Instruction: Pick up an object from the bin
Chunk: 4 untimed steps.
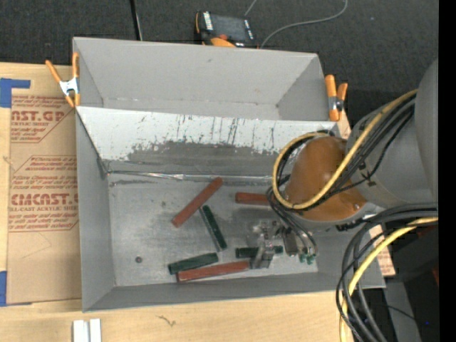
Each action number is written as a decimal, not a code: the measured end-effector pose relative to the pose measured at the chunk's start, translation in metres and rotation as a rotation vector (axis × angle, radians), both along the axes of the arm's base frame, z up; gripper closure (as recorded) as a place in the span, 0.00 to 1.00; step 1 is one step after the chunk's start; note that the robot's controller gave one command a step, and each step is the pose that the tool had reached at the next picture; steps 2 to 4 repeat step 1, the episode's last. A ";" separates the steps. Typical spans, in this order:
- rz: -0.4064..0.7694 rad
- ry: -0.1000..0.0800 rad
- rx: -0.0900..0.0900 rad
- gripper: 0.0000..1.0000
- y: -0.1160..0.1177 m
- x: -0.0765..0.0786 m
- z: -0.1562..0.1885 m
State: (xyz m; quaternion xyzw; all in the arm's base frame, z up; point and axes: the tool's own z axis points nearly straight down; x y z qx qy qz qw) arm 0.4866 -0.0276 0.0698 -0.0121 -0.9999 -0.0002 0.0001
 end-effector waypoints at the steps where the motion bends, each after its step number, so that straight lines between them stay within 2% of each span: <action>1: 0.074 -0.010 0.000 1.00 0.032 0.022 0.180; 4: 0.074 -0.010 0.000 1.00 0.032 0.022 0.180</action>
Offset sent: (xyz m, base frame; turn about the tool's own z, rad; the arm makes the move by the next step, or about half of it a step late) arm 0.0195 0.0314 0.1759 -0.0735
